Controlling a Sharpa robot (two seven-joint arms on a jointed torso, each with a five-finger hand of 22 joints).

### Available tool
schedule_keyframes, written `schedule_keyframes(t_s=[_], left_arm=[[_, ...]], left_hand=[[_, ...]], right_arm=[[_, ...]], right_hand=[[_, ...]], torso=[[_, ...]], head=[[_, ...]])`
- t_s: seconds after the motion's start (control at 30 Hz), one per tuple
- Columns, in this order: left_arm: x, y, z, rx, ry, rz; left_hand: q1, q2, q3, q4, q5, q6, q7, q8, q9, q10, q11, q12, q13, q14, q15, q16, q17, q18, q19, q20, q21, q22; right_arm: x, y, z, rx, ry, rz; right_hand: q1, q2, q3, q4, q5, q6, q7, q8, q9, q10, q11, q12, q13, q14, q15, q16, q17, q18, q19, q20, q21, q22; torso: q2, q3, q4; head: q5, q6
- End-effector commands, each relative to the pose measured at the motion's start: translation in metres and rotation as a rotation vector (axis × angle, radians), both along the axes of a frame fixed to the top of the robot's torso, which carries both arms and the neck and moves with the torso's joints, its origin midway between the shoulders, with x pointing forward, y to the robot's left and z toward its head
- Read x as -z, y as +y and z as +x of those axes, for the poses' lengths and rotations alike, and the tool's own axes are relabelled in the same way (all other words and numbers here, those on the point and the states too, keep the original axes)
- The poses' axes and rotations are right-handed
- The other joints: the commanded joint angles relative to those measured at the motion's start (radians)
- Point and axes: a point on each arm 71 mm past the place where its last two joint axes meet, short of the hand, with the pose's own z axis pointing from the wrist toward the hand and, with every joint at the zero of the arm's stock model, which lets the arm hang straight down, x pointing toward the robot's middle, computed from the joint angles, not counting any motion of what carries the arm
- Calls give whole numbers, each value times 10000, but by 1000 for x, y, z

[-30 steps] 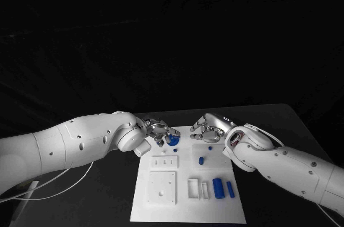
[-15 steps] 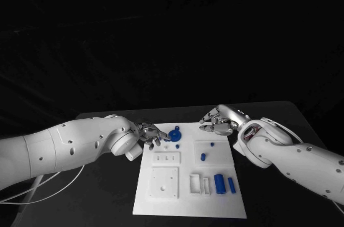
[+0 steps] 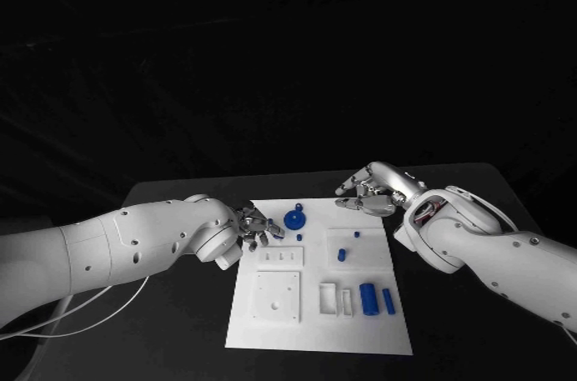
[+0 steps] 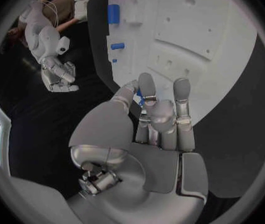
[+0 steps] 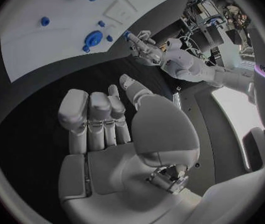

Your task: Assemble the parts on the task board

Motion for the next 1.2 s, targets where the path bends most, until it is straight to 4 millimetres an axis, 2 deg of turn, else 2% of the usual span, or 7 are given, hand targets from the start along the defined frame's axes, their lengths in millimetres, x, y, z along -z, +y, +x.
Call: schedule_keyframes(t_s=[0.03,0.3,0.6,0.77,0.8,0.87,1.2], left_arm=[[2,0,2,-245,-271,733],[11,-11,3,6,-367,1174],[16,-21,4,419,-550,1630],[18,-27,3,547,-450,1741],[19,-28,3,568,-423,1756],[21,-30,3,604,-381,1788],[26,-32,3,585,-352,1882]], left_hand=[[-34,133,-51,-61,-9,1390,-829,60,7793,503,-74,76,-29,68,-16,32,-18,-25,136,5,-142,172],[-49,141,-54,-73,-9,1453,-841,68,7801,505,-71,124,-16,75,-13,74,20,-17,171,11,-191,267],[-71,208,-84,-29,-195,1466,-847,69,7895,502,-69,131,-19,66,-15,73,-20,-21,195,9,-253,356],[-62,258,-122,-32,-220,1464,-842,62,8014,512,-73,147,-15,56,-10,98,-26,-28,219,19,-350,497],[-62,259,-123,-33,-220,1464,-842,62,8018,512,-73,148,-15,55,-10,99,-26,-28,220,20,-354,502],[-71,278,-125,-22,-272,1476,-853,66,8012,502,-70,148,-15,67,-12,113,-7,-25,230,15,-373,525],[-65,321,-127,-26,-319,1506,-859,64,8012,500,-75,181,-3,80,-11,164,44,-18,270,22,-406,607]], right_arm=[[0,1,-1,-47,66,9],[0,4,-1,-90,86,55],[2,4,1,-24,200,-9],[0,-1,3,255,21,443],[0,-2,4,347,11,661],[-1,-5,6,540,14,1113],[-3,-18,12,1294,-191,2546]], right_hand=[[-6,-62,7,49,42,26,-24,35,-14,-79,-22,-58,-10,0,-7,-31,-8,-16,48,-14,-67,1284],[-41,-44,-2,88,-23,8,-22,34,-17,-81,-20,-54,-10,1,-7,-34,-12,-19,58,-16,-72,1287],[-76,-55,-29,157,-37,-33,-14,35,-17,-107,-13,-82,-31,-5,-1,-45,-20,-32,97,-14,54,1319],[-131,-116,-33,323,-57,-265,57,37,-21,-316,37,-449,-309,-149,43,-485,-379,42,-107,29,-746,1132],[-126,-142,-31,339,-65,-351,88,37,-22,-425,61,-613,-425,-228,62,-680,-535,76,-195,44,-1114,1043],[-77,-167,-16,323,-58,-598,181,53,-16,-872,122,-1512,-1183,-418,111,-1617,-1357,195,-499,112,-2669,596],[-99,-213,359,167,86,-795,247,36,-21,-1036,137,-1395,-1599,-402,121,-1529,-1577,185,-233,113,-3063,770]], torso=[[-94,21,17],[-229,29,33],[-255,32,15],[-237,22,23],[-237,22,23],[-235,19,21],[-240,14,21]], head=[[25,-92],[64,-218],[107,-320],[105,-362],[105,-362],[103,-380],[82,-442]])
